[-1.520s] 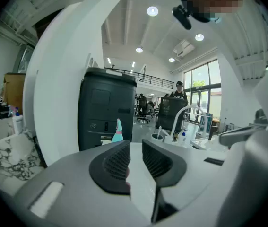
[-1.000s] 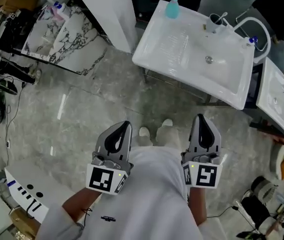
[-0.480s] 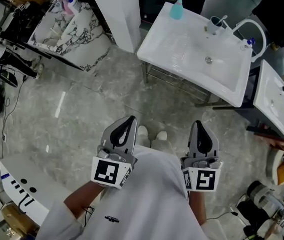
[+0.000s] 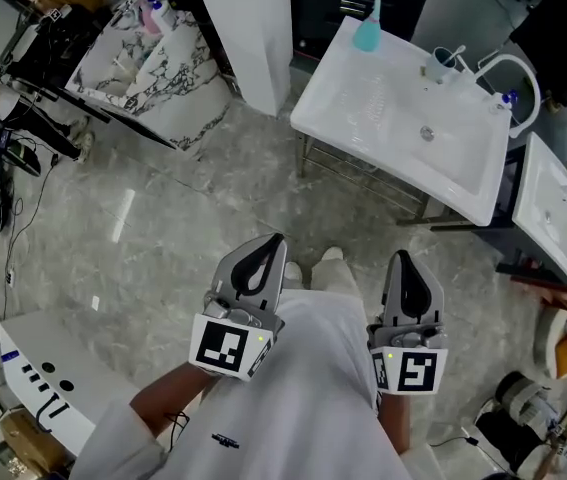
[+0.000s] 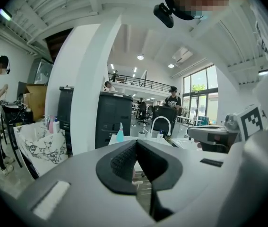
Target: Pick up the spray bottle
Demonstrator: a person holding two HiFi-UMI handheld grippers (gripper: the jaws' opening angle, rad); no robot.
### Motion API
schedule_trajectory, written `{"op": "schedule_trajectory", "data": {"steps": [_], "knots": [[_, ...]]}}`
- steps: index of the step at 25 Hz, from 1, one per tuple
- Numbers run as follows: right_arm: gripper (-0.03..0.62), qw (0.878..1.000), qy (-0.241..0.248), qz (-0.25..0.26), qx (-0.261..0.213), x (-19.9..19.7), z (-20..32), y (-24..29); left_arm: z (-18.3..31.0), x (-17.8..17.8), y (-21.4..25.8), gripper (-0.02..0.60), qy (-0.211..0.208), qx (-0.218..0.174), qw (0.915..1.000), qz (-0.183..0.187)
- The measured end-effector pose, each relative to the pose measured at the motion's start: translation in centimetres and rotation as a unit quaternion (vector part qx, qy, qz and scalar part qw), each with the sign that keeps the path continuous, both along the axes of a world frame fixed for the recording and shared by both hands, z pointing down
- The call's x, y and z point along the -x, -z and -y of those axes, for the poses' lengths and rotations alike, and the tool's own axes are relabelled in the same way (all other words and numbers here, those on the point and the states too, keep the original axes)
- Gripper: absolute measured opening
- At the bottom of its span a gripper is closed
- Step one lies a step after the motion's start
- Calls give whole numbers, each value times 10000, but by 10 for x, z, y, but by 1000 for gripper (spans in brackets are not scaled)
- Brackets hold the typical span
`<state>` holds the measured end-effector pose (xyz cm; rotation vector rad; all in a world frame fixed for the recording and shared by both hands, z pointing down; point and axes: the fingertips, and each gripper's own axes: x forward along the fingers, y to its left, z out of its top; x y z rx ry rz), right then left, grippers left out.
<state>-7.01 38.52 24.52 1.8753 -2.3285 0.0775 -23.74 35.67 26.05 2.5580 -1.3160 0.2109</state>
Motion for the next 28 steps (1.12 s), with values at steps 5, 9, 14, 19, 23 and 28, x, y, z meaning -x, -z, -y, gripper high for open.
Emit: {"op": "schedule_trajectory", "data": {"steps": [5,9,14,19,23,28], "knots": [[6,10000,46,84,22,0,25,-3,27,-8,-1,3,-44,102,9999,-130],[6,9998,98,155,39,-9,56,-10,56,-20,-3,3,-29,152,9998,-140],[6,9991,268,306,154,-26,112,-24,105,-33,-6,3,127,166,9998,-40],[6,9986,439,282,92,-45,183,-24,165,-63,-10,3,189,311,9993,-33],[6,9983,467,337,82,-71,243,-22,221,-87,0,3,258,192,9995,-4],[6,9993,364,-3,16,-105,300,-20,280,-115,4,3,287,116,9994,140]]}}
